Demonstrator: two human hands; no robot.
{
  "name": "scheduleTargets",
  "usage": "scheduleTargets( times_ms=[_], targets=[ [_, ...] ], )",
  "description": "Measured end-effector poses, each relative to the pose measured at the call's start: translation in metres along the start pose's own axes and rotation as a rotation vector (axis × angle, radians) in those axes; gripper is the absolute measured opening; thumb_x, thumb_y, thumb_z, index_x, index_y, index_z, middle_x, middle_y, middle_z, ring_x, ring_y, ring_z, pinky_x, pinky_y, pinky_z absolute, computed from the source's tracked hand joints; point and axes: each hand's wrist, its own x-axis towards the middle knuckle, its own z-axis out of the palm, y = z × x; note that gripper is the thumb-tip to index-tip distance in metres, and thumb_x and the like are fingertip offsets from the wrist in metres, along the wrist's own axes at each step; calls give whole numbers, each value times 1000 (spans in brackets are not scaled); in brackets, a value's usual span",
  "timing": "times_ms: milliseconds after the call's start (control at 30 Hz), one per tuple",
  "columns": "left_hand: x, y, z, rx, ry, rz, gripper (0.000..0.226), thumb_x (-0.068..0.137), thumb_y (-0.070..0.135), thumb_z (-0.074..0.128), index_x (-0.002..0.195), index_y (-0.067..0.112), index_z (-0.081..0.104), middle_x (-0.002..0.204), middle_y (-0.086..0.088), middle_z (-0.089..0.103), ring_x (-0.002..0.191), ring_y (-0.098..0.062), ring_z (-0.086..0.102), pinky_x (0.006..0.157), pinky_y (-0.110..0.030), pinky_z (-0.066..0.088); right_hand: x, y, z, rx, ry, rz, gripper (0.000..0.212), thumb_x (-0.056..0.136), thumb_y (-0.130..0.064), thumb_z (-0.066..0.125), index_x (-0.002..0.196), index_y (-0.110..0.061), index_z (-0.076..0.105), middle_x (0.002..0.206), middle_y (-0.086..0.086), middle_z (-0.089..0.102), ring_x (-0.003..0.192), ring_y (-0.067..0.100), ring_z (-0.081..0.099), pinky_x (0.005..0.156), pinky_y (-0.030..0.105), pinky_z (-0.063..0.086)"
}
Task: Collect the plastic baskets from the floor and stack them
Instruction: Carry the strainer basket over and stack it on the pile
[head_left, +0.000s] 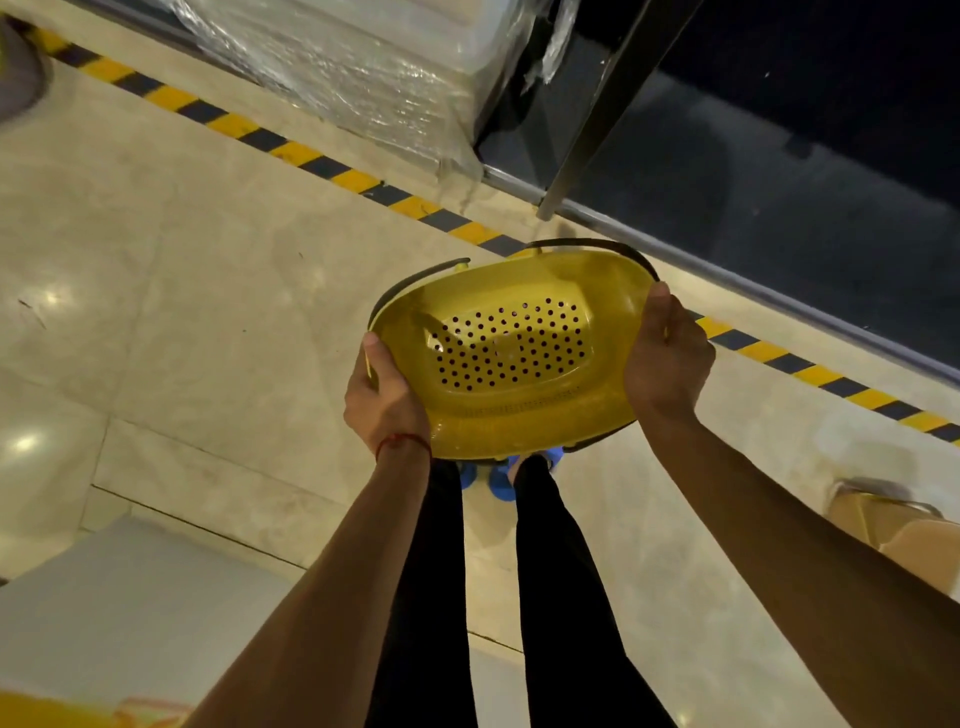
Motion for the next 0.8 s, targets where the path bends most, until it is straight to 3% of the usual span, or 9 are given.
scheduleTargets(
  times_ms=[133, 267, 367, 433, 567, 633, 700, 800],
  targets=[
    [16, -15, 18, 20, -9, -19, 59, 97, 65, 37, 134, 28, 63, 130, -5, 65, 118, -27, 59, 104, -38, 45, 13, 12, 18, -31, 22, -29, 50, 109, -46, 31, 124, -16, 68, 91, -9, 61, 79, 6, 53, 81, 24, 40],
    [26, -27, 32, 6, 9, -38, 60, 96, 67, 36, 130, 27, 66, 115, 0, 68, 103, -20, 60, 93, -33, 46, 21, 25, 36, 0, 22, -32, 51, 109, -46, 31, 127, -16, 67, 102, 6, 72, 91, 17, 63, 87, 33, 50],
    [30, -37, 39, -25, 19, -71, 57, 95, 68, 37, 120, 29, 71, 95, 12, 67, 88, -10, 61, 77, -24, 48, 22, 36, 45, 11, 31, -25, 49, 109, -45, 30, 139, -19, 60, 123, 7, 71, 112, 21, 64, 99, 35, 48],
    [31, -42, 42, -49, 24, -78, 55, 95, 67, 38, 109, 28, 74, 86, 13, 68, 80, -5, 62, 66, -20, 46, 23, 41, 50, 3, 46, -37, 49, 109, -44, 30, 142, -20, 58, 127, 6, 70, 117, 22, 64, 99, 33, 47],
    [34, -46, 45, -41, 30, -27, 50, 97, 64, 37, 87, 30, 71, 78, 8, 67, 78, -12, 62, 69, -27, 50, 26, 48, 53, -3, 71, -44, 49, 109, -44, 30, 142, -21, 58, 125, 4, 71, 113, 21, 65, 95, 29, 46],
    [35, -47, 44, -31, 24, -23, 46, 97, 64, 36, 94, 34, 71, 82, 12, 65, 82, -9, 61, 72, -28, 48, 26, 47, 52, -16, 48, -41, 50, 109, -45, 28, 142, -21, 58, 125, 4, 70, 113, 23, 65, 99, 34, 49],
    [36, -46, 40, -14, -4, -41, 53, 97, 66, 35, 114, 30, 70, 93, 12, 65, 90, -12, 61, 81, -31, 48, 27, 45, 49, -17, -13, -28, 52, 109, -46, 26, 145, -21, 54, 132, 5, 67, 119, 24, 62, 105, 41, 49],
    [34, -41, 31, 38, -77, -92, 63, 95, 68, 33, 135, 28, 60, 126, -1, 62, 115, -24, 57, 99, -39, 47, 23, 44, 36, -47, -124, -26, 54, 109, -47, 25, 154, -21, 39, 157, 5, 43, 144, 27, 42, 118, 44, 36]
  ],
)
